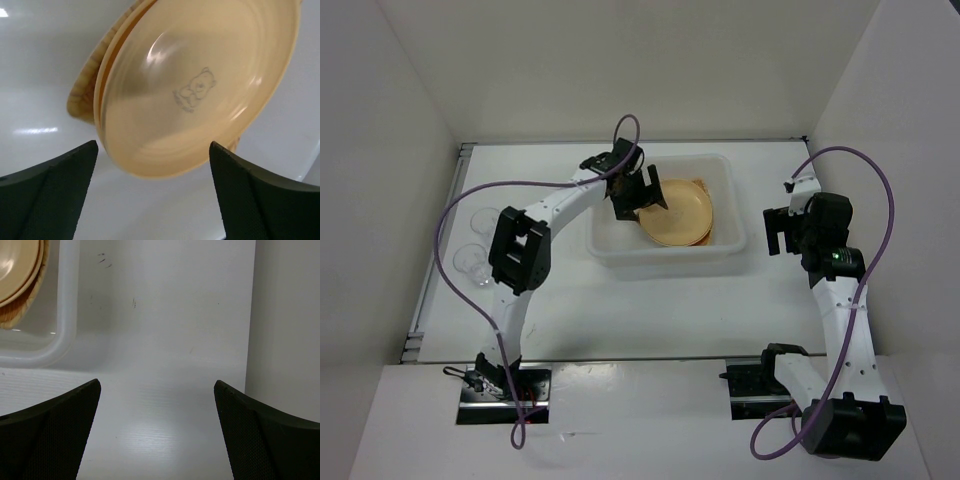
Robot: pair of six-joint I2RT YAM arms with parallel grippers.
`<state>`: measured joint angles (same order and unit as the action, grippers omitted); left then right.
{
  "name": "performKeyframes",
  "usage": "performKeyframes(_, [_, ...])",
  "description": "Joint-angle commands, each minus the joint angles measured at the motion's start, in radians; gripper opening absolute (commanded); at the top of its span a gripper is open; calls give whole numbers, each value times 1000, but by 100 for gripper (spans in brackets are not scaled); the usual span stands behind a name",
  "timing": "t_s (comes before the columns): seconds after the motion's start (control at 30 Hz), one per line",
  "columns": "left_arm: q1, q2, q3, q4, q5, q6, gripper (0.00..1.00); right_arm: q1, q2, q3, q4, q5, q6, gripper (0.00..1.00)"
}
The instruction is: Place the mixed dishes into the plastic bin
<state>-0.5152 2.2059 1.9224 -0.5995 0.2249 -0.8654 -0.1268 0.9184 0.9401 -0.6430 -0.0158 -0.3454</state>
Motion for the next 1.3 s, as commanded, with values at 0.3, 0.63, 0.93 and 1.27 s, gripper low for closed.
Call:
performKeyframes(0.3, [257, -436, -2, -327, -417, 319, 100, 7, -27, -3, 37, -15, -9, 98])
performKeyframes(0.63, [544, -491, -235, -373, -392, 399, 96, 7, -27, -3, 37, -24, -18, 98])
performKeyframes(0.93, [652, -422, -280, -301, -343, 448, 92, 7, -18, -3, 37, -24, -18, 98])
performKeyframes(1.27, [661, -335, -362, -207, -343, 457, 90, -2, -9, -3, 37, -24, -18, 98])
